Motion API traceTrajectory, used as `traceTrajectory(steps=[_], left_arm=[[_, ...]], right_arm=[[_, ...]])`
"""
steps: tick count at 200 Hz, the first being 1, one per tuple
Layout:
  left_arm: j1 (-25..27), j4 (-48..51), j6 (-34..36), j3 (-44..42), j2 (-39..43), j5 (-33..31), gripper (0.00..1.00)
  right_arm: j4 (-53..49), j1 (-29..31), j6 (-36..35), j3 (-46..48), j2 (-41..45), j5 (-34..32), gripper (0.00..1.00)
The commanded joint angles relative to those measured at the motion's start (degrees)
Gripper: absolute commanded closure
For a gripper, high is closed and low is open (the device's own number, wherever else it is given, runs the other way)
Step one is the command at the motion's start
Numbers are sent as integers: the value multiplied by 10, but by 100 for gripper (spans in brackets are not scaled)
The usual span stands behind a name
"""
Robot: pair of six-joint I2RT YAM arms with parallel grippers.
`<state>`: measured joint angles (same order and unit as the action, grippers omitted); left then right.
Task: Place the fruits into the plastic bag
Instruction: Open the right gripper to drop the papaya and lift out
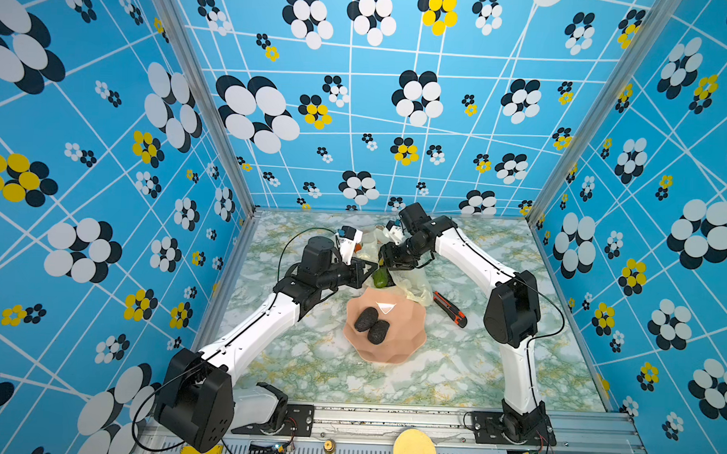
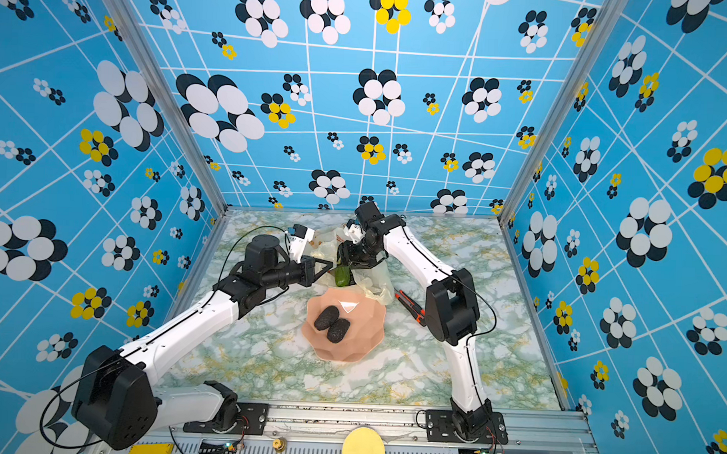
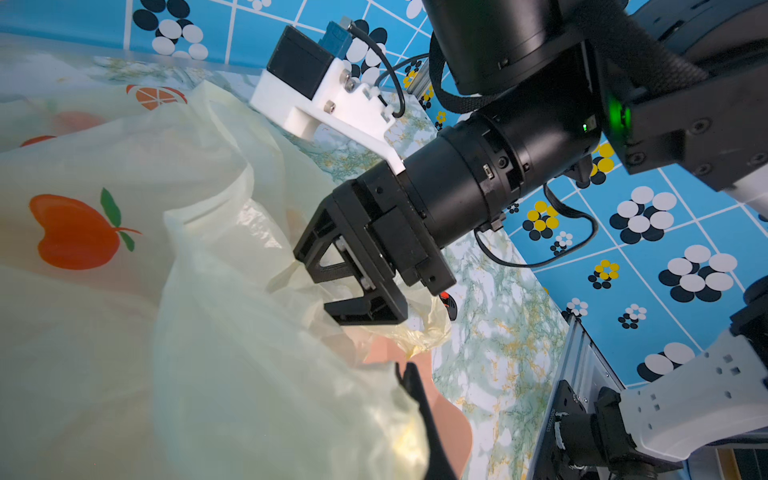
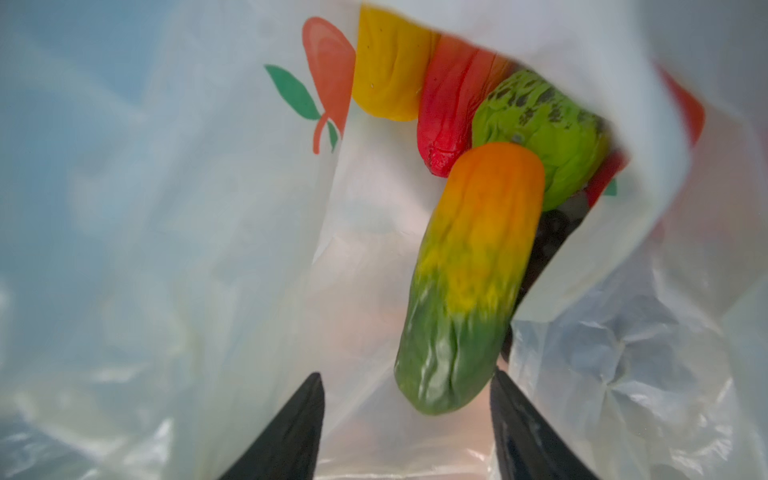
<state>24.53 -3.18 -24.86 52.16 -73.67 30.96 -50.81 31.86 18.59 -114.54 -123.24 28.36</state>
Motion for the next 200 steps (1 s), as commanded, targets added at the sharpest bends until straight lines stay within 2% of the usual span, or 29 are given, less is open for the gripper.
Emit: traceTrajectory(steps=[1, 61, 100, 140, 157, 170, 176, 184, 200], left_arm=[[4, -1, 0, 9, -3, -5, 100], [3, 9, 0, 19, -3, -9, 100], [3, 20, -6, 20, 2, -19, 100], [3, 27, -9, 18, 5, -34, 100], [3, 32, -12, 19, 4, -40, 100], [2, 34, -14, 19, 2, -40, 100], [2, 36, -15, 20, 2, -40, 100], [1, 38, -15, 20, 1, -40, 100], [-1, 37, -13, 18, 1, -40, 100]], right_arm=[[-19, 0, -9, -16, -10, -8, 31], [-2, -8, -2, -2, 13, -11, 28], [31, -13, -7, 53, 83, -36, 28], [68, -14, -54, 108, 169, -64, 27], [131, -15, -81, 169, 226, -84, 24], [217, -14, -105, 256, 282, -96, 19], [263, -15, -120, 297, 306, -99, 13], [311, -15, -141, 345, 335, -107, 1], [417, -15, -196, 439, 384, -104, 1]])
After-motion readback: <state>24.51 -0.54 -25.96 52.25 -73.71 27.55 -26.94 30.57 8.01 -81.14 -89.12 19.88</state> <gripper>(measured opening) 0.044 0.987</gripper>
